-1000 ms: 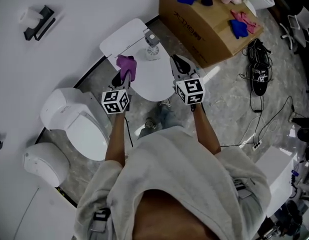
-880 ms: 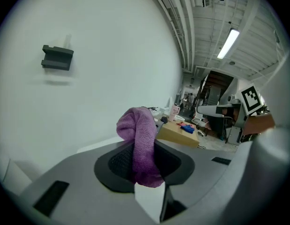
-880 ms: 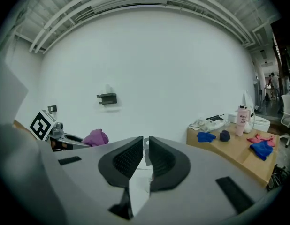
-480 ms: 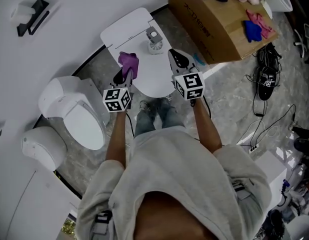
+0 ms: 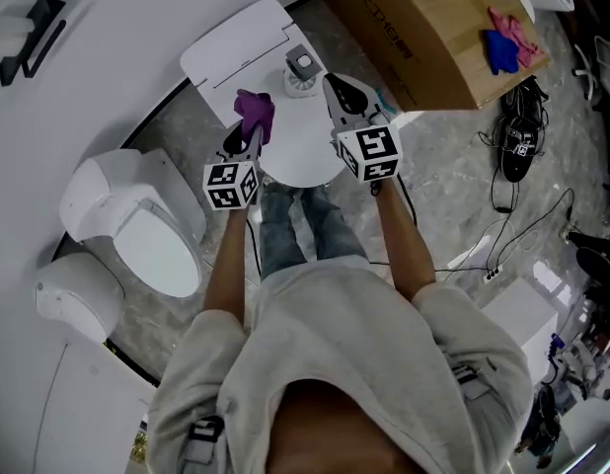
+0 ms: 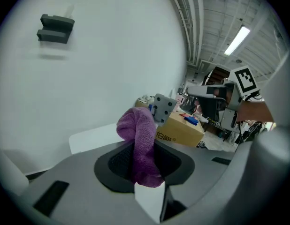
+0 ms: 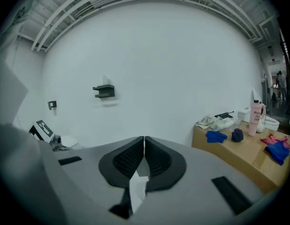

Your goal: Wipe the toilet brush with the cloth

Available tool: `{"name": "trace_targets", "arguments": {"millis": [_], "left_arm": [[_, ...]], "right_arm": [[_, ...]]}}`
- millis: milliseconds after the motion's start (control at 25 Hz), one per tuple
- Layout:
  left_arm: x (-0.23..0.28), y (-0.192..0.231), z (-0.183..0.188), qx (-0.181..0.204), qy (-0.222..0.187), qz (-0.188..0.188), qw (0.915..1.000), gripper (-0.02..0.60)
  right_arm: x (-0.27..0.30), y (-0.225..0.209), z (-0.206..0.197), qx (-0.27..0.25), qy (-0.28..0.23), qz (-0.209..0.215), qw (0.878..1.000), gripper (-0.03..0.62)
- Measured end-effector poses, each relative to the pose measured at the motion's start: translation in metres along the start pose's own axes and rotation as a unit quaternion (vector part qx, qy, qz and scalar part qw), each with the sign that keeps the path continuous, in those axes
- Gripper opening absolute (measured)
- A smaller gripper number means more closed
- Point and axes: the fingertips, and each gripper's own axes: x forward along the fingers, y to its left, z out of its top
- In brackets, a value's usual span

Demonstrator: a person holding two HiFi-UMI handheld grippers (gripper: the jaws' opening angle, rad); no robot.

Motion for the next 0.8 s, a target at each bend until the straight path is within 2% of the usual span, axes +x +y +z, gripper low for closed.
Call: {"name": "trace_targets", "arguments": {"millis": [360,800], "left_arm": [[0.056,0.008,0.008,0.015,0.007,-0.053,0.9984,0.112],[0.109,-0.014,0.029,0.022,0.004,-0.106,0.9941,0.112]], "right_arm": [[0.027,0.007,0.002,0.002,0.000,-0.026,1.000,0.032],[0.035,0.003,-0.013,0.016,0.017,-0.040,0.999,0.032]]}}
